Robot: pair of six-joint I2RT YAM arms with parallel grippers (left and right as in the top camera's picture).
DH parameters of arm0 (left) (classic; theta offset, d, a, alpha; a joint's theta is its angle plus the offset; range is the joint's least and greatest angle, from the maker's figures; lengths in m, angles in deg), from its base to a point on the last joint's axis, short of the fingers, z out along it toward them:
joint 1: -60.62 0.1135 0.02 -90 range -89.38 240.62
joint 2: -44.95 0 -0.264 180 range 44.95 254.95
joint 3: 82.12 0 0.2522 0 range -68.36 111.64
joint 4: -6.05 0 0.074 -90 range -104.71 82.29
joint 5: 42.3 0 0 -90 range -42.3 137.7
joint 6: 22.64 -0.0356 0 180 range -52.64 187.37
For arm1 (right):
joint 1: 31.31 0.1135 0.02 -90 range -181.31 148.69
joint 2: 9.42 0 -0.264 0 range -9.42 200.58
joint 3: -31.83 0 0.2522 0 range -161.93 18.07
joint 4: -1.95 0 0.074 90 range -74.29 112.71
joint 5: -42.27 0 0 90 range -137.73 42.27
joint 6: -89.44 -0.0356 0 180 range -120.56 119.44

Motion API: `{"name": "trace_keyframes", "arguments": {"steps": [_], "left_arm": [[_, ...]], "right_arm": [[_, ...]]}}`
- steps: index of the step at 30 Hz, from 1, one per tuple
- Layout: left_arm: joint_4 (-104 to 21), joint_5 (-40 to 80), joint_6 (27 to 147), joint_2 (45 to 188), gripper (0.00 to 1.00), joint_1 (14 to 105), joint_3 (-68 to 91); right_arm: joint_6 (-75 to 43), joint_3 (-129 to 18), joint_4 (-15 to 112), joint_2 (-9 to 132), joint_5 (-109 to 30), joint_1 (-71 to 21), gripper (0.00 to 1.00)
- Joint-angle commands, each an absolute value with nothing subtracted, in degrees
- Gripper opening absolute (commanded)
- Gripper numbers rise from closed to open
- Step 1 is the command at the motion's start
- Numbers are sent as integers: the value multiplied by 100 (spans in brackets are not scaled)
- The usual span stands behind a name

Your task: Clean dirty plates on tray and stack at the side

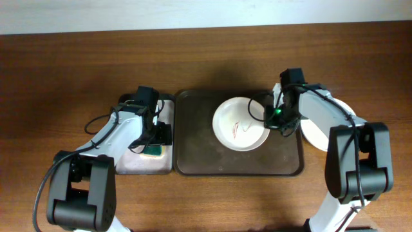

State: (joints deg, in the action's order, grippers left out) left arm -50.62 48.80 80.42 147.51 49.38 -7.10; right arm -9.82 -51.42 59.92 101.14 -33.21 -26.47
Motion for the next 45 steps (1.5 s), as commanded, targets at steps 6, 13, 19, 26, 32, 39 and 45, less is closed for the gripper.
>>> {"name": "trace_keyframes", "arguments": {"steps": [6,13,19,26,32,39,45], "left_arm": [[-4601,5352,8053,14804,87,4931,-638],[-4776,4557,8060,15090,50,4927,-649],[-4852,4585,8075,15127,0,4927,-647],[-4938,4961,8073,14716,0,4960,-378],[-5180,4937,8077,14688,62,4957,-380],[-5128,4742,8101,14699,20,4949,-601],[-5137,4744,8095,14668,0,4955,-658]], "right_arm": [[-1039,-4948,6330,10164,-3257,-2140,4],[-1047,-4948,6330,10164,-3275,-2140,4],[-1047,-4948,6348,10164,-3297,-2140,4],[-1047,-4948,6363,10164,-3297,-2140,4],[-1047,-4948,6370,10164,-3297,-2140,4],[-1047,-4948,6372,10164,-3294,-2140,4],[-1045,-4948,6372,10164,-3297,-2140,4]]}}
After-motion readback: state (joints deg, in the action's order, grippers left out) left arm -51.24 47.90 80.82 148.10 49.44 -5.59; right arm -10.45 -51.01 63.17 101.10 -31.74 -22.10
